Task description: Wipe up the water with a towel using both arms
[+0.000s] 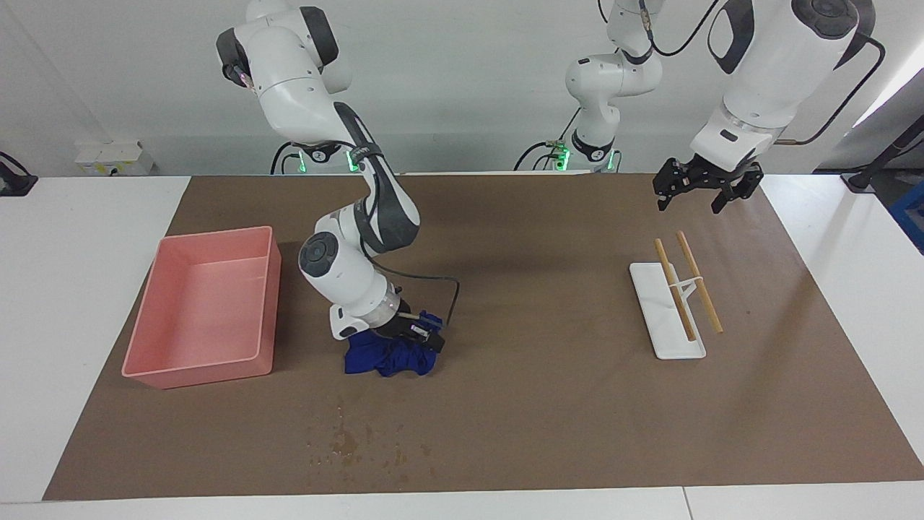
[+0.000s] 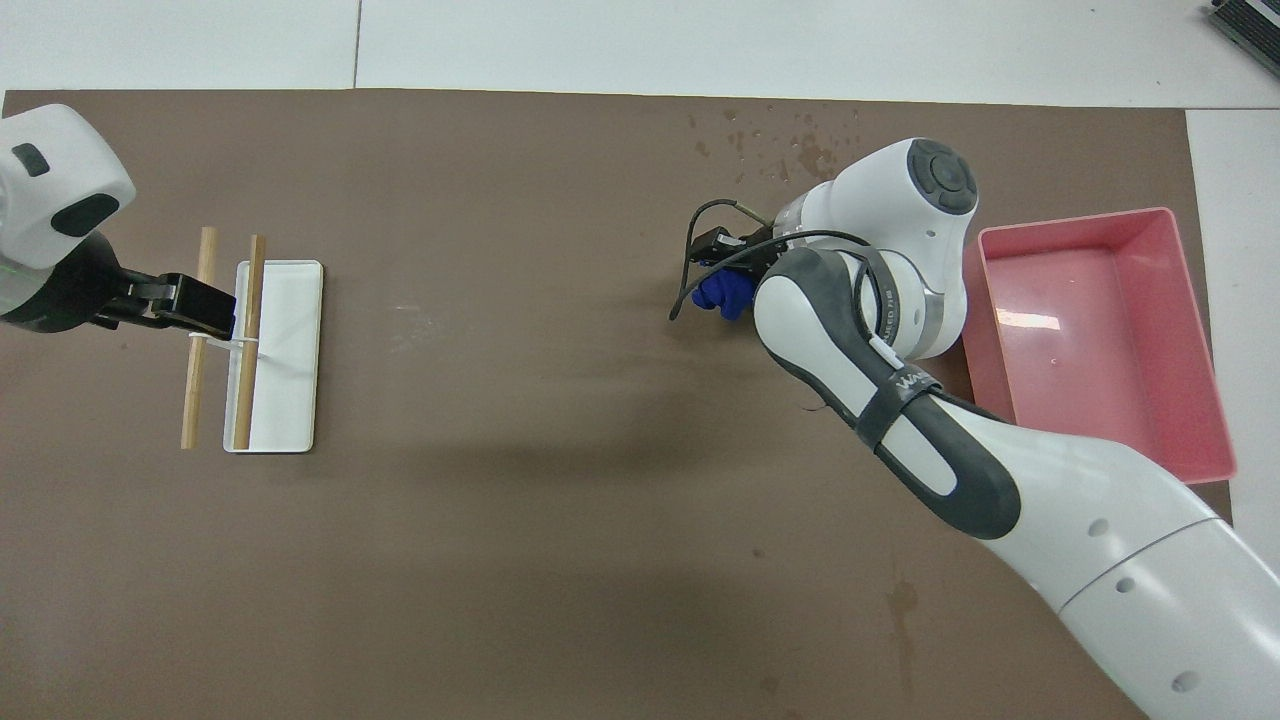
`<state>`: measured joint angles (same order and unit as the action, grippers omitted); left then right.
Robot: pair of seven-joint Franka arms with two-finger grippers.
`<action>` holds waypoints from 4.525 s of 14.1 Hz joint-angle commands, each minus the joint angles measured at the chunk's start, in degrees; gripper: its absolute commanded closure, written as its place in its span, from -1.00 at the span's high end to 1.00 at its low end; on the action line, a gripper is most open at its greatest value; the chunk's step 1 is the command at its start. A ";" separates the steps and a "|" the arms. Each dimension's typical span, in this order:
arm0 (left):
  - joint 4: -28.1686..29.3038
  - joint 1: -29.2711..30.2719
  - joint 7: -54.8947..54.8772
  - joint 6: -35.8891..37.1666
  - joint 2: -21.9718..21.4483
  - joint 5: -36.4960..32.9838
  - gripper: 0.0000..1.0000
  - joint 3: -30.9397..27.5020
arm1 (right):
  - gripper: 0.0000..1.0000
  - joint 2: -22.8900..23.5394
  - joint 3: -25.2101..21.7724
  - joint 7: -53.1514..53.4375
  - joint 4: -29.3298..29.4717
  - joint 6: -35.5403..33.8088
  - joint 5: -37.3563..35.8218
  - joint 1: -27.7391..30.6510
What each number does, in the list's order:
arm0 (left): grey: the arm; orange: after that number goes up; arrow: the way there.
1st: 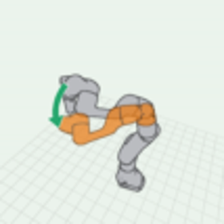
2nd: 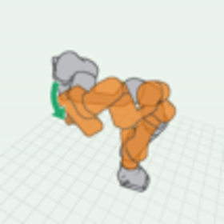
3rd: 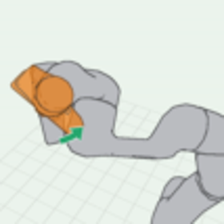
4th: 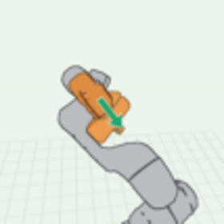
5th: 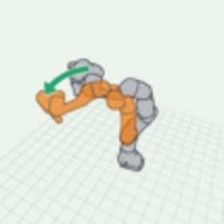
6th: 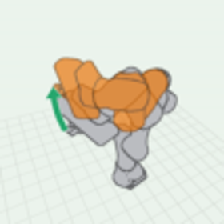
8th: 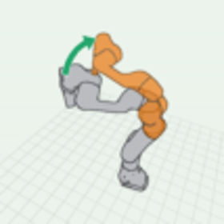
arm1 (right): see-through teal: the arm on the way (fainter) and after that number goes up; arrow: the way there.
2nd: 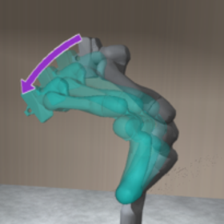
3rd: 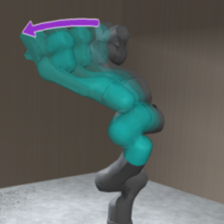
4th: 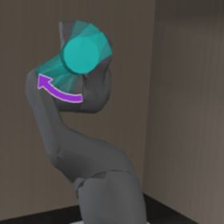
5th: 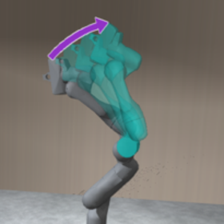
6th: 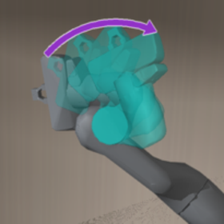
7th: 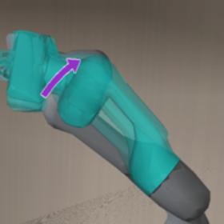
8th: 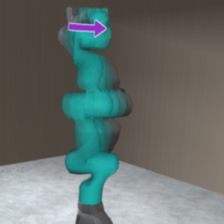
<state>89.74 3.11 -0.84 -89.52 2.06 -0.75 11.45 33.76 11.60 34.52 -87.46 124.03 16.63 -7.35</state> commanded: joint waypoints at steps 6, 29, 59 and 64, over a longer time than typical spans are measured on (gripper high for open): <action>1.32 0.23 -0.39 -0.13 -1.18 0.05 1.00 -0.11 | -1.00 -15.80 0.35 -14.89 1.24 -26.09 -14.96 4.09; 1.32 0.23 -0.39 -0.13 -1.18 0.05 1.00 -0.11 | -1.00 -34.73 0.00 -66.24 -21.69 -11.19 -25.86 29.57; 1.32 0.23 -0.39 -0.13 -1.18 0.05 1.00 -0.11 | 1.00 -31.66 1.67 -54.47 7.73 -41.22 -21.62 23.45; 1.32 0.23 -0.39 -0.13 -1.18 0.05 1.00 -0.11 | 1.00 -21.57 1.58 -46.32 22.81 -53.33 -24.45 18.43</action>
<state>89.74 3.11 -0.84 -89.52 2.06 -0.75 11.45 4.47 12.59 -15.75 -76.30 77.43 -6.55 12.21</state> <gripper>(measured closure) 0.000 0.000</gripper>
